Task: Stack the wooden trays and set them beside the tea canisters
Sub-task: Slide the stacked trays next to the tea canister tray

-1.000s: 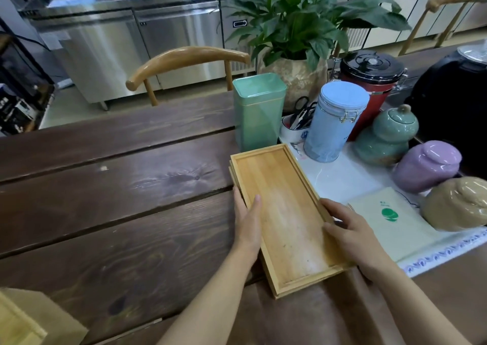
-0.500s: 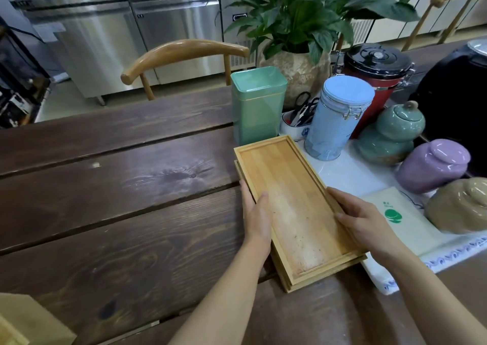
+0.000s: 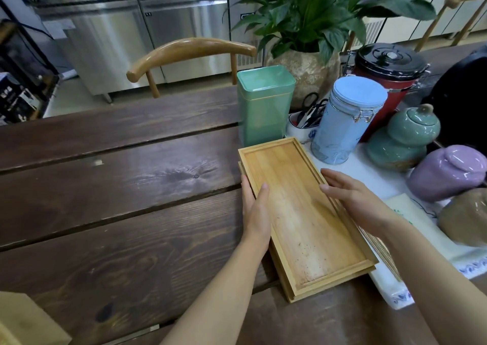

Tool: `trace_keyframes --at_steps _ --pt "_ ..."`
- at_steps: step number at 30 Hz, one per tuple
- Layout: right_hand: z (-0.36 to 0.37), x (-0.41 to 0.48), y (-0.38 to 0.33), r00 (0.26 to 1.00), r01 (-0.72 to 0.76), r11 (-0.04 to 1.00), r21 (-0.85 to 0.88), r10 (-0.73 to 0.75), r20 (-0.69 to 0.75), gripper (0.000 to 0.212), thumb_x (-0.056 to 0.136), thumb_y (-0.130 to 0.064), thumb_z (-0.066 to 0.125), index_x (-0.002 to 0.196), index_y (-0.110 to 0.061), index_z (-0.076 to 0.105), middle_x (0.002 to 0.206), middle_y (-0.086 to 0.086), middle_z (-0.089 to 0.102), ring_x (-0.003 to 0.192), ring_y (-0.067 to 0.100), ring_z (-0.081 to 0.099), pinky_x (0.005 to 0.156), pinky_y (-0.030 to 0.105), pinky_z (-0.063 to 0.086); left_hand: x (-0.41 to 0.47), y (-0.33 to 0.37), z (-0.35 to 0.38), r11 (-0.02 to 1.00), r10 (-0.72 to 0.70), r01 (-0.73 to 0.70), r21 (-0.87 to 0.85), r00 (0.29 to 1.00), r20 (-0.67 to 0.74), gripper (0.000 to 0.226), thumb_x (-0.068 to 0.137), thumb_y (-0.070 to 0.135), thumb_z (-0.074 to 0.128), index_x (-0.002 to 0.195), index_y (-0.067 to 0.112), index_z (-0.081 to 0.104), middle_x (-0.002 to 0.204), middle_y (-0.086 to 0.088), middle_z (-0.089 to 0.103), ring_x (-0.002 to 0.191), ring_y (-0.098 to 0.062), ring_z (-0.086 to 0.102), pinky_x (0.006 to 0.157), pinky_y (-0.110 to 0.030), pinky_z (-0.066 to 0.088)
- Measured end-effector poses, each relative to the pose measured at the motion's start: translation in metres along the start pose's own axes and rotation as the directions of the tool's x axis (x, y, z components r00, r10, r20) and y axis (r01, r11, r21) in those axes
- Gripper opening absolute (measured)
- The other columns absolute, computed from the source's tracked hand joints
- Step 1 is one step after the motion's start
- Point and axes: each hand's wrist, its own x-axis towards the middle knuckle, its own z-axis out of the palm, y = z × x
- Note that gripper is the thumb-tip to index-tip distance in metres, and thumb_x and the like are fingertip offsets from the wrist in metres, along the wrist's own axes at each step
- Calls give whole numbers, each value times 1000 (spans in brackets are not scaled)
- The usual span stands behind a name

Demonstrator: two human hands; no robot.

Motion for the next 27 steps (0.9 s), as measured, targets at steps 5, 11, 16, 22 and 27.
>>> trace_keyframes --at_steps 5,11,16,22,27 --pt "11 21 -13 1000 -23 998 51 24 -10 47 88 -16 55 132 -20 41 119 -12 49 101 4 50 79 10 40 5 -3 0 1000 -11 11 -7 1000 14 58 93 33 47 144 41 21 149 2 38 133 -18 39 111 -50 31" --pt "11 33 -6 1000 -25 999 43 25 -2 57 86 -14 57 138 -22 37 136 -7 38 127 8 33 108 30 25 8 -5 -1 999 -37 37 -9 999 4 63 93 35 47 146 42 13 152 3 32 135 -18 36 113 -50 28" --pt "7 30 -3 999 -44 996 83 43 17 55 85 -4 53 135 -25 43 140 0 47 125 19 47 108 42 35 7 -4 -2 999 -29 30 -26 999 29 64 93 34 47 147 39 14 153 2 32 136 -18 35 113 -49 28" --pt "3 19 4 998 -60 990 126 58 23 46 90 -2 46 130 -24 47 121 -5 61 99 14 64 84 32 54 -4 -5 -4 999 -37 38 -29 999 34 62 91 38 48 145 40 19 152 5 33 136 -16 35 113 -49 28" --pt "0 12 11 999 -51 990 129 49 18 41 90 -7 49 125 -29 51 120 -6 61 100 14 64 85 33 52 -21 -11 -3 999 -21 22 -42 999 37 56 95 31 46 144 41 22 148 6 39 133 -15 40 112 -48 30"
